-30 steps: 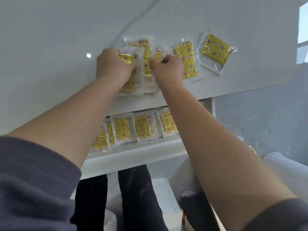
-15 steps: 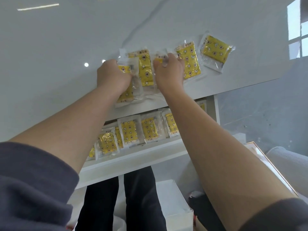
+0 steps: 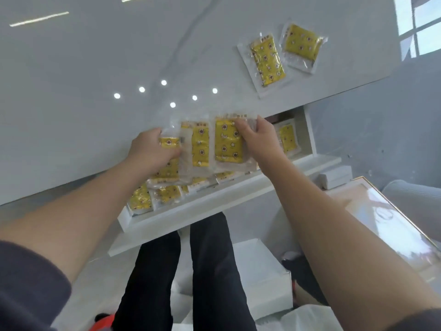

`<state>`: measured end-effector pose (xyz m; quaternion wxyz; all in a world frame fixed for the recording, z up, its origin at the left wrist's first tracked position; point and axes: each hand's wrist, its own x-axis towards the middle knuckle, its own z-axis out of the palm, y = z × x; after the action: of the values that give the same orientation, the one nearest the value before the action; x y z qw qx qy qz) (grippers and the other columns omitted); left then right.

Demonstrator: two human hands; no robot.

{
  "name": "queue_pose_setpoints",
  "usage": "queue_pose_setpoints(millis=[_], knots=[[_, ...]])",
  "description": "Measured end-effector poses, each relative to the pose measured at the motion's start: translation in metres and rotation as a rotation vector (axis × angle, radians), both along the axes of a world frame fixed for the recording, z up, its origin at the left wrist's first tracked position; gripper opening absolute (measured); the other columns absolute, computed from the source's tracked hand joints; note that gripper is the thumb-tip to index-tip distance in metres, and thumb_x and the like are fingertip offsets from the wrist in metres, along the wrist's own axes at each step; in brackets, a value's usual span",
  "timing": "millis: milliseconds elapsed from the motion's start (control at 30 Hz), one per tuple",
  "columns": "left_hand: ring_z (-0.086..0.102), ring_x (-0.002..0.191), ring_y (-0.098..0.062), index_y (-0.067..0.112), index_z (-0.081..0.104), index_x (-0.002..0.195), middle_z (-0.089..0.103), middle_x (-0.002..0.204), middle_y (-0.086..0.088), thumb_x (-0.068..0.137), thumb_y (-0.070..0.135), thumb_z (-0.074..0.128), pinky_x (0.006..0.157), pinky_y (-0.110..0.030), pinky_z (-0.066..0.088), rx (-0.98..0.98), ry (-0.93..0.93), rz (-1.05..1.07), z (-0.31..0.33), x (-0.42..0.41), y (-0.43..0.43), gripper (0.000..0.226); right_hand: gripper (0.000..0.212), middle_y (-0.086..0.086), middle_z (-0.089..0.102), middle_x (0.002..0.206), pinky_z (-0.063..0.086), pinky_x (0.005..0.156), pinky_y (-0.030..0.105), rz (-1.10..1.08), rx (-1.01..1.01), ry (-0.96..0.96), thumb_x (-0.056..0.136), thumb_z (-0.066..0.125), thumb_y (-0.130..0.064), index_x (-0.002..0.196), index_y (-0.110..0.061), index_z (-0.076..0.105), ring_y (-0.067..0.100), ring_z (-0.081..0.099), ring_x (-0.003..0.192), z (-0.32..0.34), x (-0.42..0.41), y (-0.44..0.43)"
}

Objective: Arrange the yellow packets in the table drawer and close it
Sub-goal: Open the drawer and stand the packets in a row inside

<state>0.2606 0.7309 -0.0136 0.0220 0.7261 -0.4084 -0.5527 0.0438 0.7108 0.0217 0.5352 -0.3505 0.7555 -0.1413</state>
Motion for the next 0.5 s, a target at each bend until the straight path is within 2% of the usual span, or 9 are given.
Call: queue_pose_setpoints(millis=[67,100,167,267,300,367,433,500], knots=[[0.062,0.098,-0.023,0.017,0.058,0.127,0.064,0.118,-0.002,0.080,0.031,0.075,0.085,-0.040,0.052,0.033,0.033,-0.012,-0.006,0.007,0.034,0.052,0.014,-0.007,0.067,0.083,0.057,0.063,0.022,0.052,0.052,0.019,0.096,0.056,-0.031,0.086,-0.023,0.058,0.000,0.067,0.071,-0.005,-0.003,0.030],[0.063,0.100,-0.024,0.019,0.060,0.125,0.065,0.118,-0.002,0.079,0.030,0.076,0.089,-0.043,0.052,0.056,0.028,-0.012,-0.011,0.011,0.049,0.050,0.019,-0.009,0.063,0.076,0.054,0.060,0.020,0.067,0.085,0.050,0.096,0.056,-0.032,0.079,-0.023,0.054,0.000,0.064,0.065,-0.011,-0.003,0.043],[0.063,0.102,-0.024,0.022,0.060,0.126,0.064,0.122,-0.002,0.076,0.031,0.077,0.088,-0.044,0.053,0.092,0.008,0.029,-0.029,0.017,0.073,0.053,0.024,-0.006,0.057,0.075,0.053,0.063,0.027,0.067,0.157,0.110,0.096,0.056,-0.034,0.078,-0.020,0.050,0.009,0.062,0.071,-0.030,-0.005,0.060],[0.062,0.084,-0.011,0.022,0.052,0.136,0.058,0.129,0.000,0.081,0.020,0.075,0.067,-0.029,0.051,0.143,0.012,0.207,-0.059,0.019,0.091,0.060,0.018,-0.002,0.056,0.086,0.049,0.074,0.033,0.036,0.214,0.162,0.100,0.049,-0.031,0.097,-0.014,0.052,0.018,0.058,0.087,-0.058,-0.009,0.067],[0.062,0.083,-0.011,0.021,0.050,0.138,0.058,0.129,0.000,0.081,0.018,0.075,0.065,-0.027,0.049,0.161,0.028,0.265,-0.070,0.018,0.093,0.062,0.020,-0.001,0.056,0.091,0.047,0.076,0.033,0.043,0.222,0.174,0.100,0.046,-0.030,0.107,-0.012,0.052,0.019,0.057,0.091,-0.068,-0.009,0.065],[0.064,0.094,-0.017,0.021,0.050,0.137,0.060,0.129,-0.002,0.079,0.021,0.077,0.076,-0.033,0.054,0.173,0.062,0.324,-0.088,0.013,0.093,0.063,0.037,0.004,0.060,0.109,0.050,0.083,0.036,0.102,0.205,0.187,0.100,0.047,-0.032,0.128,-0.008,0.049,0.021,0.058,0.102,-0.086,-0.008,0.057],[0.063,0.104,-0.021,0.021,0.053,0.134,0.063,0.124,-0.002,0.078,0.024,0.078,0.088,-0.040,0.053,0.172,0.111,0.356,-0.103,0.003,0.089,0.062,0.046,0.007,0.060,0.123,0.052,0.092,0.044,0.171,0.139,0.182,0.096,0.053,-0.036,0.134,-0.011,0.048,0.024,0.060,0.111,-0.102,-0.004,0.050],[0.064,0.100,-0.019,0.019,0.057,0.129,0.067,0.114,0.001,0.079,0.021,0.077,0.081,-0.033,0.053,0.162,0.152,0.368,-0.118,-0.007,0.086,0.054,0.047,0.007,0.063,0.120,0.055,0.088,0.042,0.237,0.102,0.204,0.091,0.061,-0.036,0.129,-0.010,0.052,0.024,0.063,0.106,-0.121,-0.002,0.046]])
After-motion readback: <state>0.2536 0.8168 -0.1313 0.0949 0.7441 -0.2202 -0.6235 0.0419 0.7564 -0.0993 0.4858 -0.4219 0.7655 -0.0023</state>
